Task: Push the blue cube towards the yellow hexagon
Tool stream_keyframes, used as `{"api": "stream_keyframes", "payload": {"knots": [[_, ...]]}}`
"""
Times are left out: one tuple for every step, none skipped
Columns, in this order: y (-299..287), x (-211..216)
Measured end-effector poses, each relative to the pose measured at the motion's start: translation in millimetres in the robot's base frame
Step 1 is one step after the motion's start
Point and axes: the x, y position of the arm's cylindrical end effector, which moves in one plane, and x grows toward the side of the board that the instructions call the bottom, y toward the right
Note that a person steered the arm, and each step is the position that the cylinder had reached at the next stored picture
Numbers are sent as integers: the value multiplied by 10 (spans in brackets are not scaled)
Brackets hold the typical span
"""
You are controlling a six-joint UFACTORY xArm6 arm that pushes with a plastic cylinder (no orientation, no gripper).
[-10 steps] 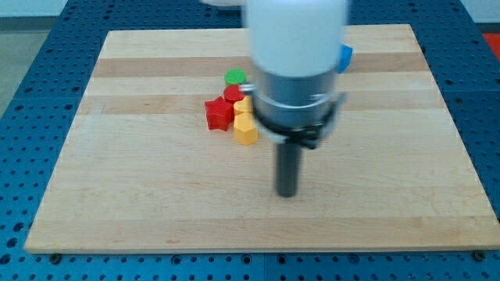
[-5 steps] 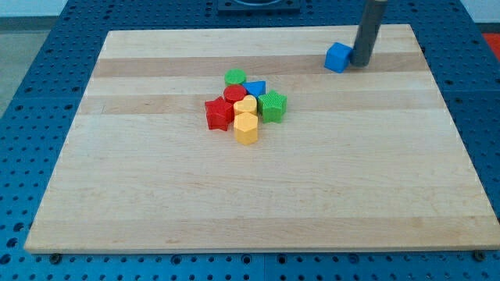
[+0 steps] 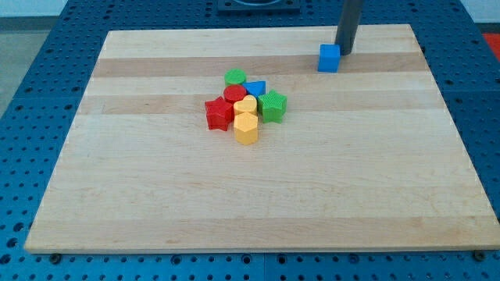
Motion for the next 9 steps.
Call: {"api": "stream_keyframes", "payload": {"knots": [[0, 201], [-147, 352], [-275, 494], [-197, 293], [-197, 262], [-217, 176], [-424, 197], [-447, 198], [-557, 198]]}}
